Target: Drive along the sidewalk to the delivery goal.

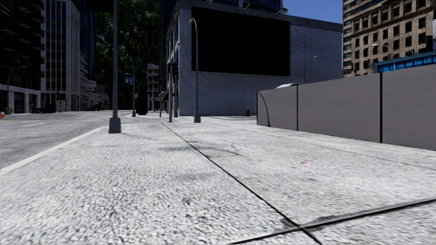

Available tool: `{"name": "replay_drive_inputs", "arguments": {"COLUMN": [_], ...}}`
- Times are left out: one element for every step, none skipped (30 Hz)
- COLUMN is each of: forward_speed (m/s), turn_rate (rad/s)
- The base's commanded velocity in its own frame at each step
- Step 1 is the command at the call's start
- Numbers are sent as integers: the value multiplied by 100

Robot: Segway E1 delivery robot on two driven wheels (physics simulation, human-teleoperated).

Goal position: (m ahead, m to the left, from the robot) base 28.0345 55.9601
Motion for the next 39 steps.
{"name": "replay_drive_inputs", "arguments": {"forward_speed": [200,200,200,200,200,200,200,200,200,200,200,200,200,200,200,200,200,200,200,200,200,200,200,200,200,200,200,200,200,200,200,200,200,200,200,200,200,200,200], "turn_rate": [0,0,0,0,0,0,0,0,0,0,0,0,0,0,0,0,0,0,0,0,0,0,0,0,0,0,0,0,0,0,0,0,0,0,0,0,0,0,0]}}
